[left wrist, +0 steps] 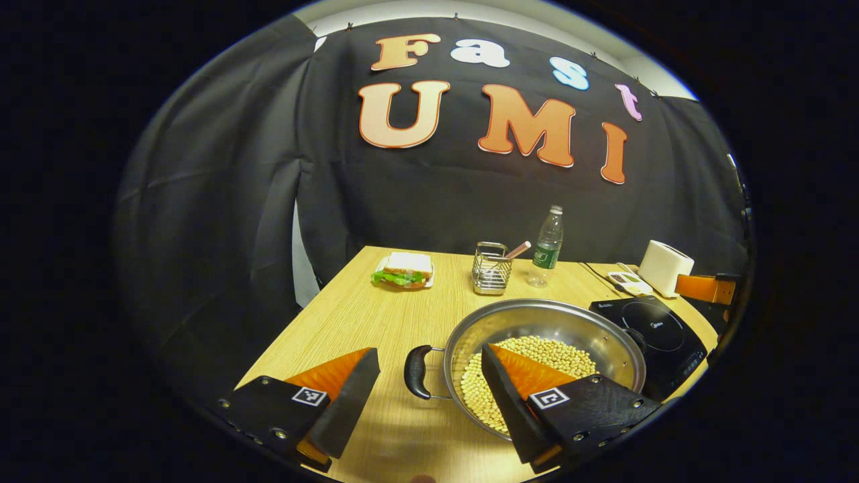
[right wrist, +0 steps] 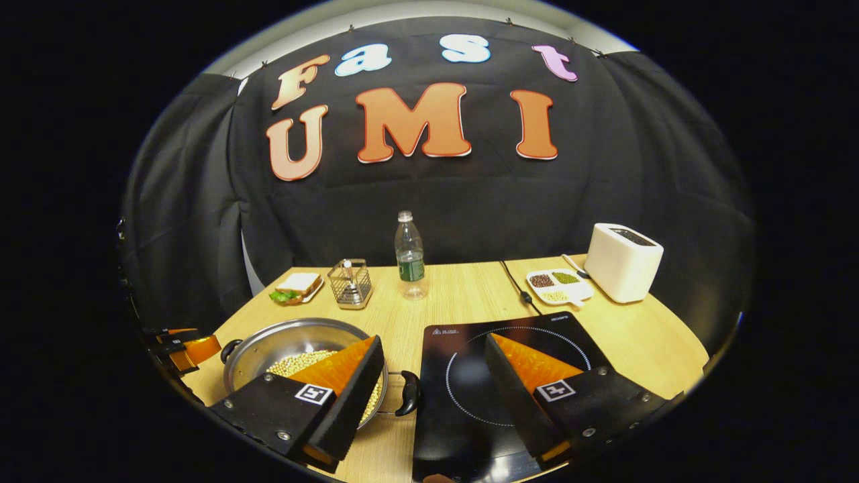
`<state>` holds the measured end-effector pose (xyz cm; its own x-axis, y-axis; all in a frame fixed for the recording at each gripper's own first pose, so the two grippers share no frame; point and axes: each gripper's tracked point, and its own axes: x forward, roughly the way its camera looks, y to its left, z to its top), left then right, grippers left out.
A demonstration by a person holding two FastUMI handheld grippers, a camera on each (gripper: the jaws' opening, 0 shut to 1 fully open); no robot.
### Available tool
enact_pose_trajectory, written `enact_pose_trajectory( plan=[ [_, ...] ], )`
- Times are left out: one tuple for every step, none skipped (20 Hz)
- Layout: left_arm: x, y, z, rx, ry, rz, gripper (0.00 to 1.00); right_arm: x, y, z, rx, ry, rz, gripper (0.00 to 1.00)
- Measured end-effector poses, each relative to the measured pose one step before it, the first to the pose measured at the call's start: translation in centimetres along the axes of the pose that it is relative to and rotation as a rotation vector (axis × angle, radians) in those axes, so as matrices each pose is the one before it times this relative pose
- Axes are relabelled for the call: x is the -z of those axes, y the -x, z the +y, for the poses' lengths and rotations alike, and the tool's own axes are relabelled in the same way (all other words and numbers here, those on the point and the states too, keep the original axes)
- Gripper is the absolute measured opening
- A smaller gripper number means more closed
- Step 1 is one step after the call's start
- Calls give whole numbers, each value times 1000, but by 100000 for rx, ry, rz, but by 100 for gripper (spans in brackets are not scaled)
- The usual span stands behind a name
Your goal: First push the handle of the pot to place it horizontally, then grasp the pot with both hands and set it on the induction cooktop.
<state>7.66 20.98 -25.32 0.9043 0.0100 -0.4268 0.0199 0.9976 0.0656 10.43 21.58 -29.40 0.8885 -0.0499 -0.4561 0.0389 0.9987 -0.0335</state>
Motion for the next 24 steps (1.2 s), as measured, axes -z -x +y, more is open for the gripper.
enact_pose_trajectory(
  plan=[
    [541, -776, 1, 1145, 120, 1629, 93, 868, -864, 532, 298, -19, 2354, 95],
    [246, -554, 189, 722, 639, 1061, 93, 985, -706, 410, 280, 171, 2396, 95],
    [324, -488, 257, 43, 628, 849, 93, 930, -656, 357, 442, 602, 2388, 95],
    [289, -511, 327, -599, 110, 820, 94, 963, -531, 243, 314, 997, 2193, 95],
    [295, -510, 349, -522, -109, 966, 93, 683, -399, 352, 321, 1080, 1804, 95],
    [108, -354, 123, 216, 24, 376, 93, 610, -497, 200, 330, 676, 1612, 100],
    [112, -208, 3, 608, 135, 209, 93, 462, -343, 208, -293, 469, 1405, 95],
    [47, -203, -114, 778, -43, 213, 93, 531, -170, 205, -36, 352, 1078, 95],
    [200, -316, 84, 247, -488, 577, 93, 286, -230, 119, 221, 552, 635, 95],
    [134, -224, 305, -685, -585, 706, 93, 402, -178, 16, 355, 421, 1101, 93],
    [132, -276, 107, -309, -393, 453, 93, 404, -179, 66, 3, -309, 1281, 92],
    [-48, -154, 59, 24, 158, 162, 93, 442, -183, 324, -768, -810, 1114, 90],
    [30, -58, -34, 513, 220, 58, 93, 236, -167, 285, -724, -658, 858, 88],
    [83, -222, -81, 795, 230, 56, 93, 78, -160, 117, -403, -404, 647, 84],
    [172, -32, -136, 644, 375, 193, 92, 70, -22, 81, -266, -999, 148, 82],
    [-20, -111, 127, 188, 184, 139, 93, 54, -74, 206, -518, -915, 575, 78],
    [-13, -501, -175, 1232, 872, -44, 90, 92, -156, 92, -223, -909, 766, 75],
    [288, 86, -479, 2094, 960, 377, 86, 260, -11, 97, -43, -859, 959, 71],
    [-11, -6, -606, 3070, 921, 167, 74, -273, -84, 12, -58, -780, -1077, 69],
    [492, -235, -75, 451, -315, 1531, 70, 80, -104, 9, 99, -752, 817, 65],
    [813, -46, 80, 403, -682, 3830, 52, -104, 94, 16, -239, 77, -749, 64],
    [158, 281, 48, -512, 635, -463, 51, 35, -82, 16, -519, 264, -836, 61],
    [-339, -6, -14, -911, -490, 68, 53, -358, -283, -3, -566, -1717, -1146, 60],
    [132, 448, 29, -1801, -377, 1427, 47, 166, 170, 101, -1156, -866, 701, 54]
  ],
)
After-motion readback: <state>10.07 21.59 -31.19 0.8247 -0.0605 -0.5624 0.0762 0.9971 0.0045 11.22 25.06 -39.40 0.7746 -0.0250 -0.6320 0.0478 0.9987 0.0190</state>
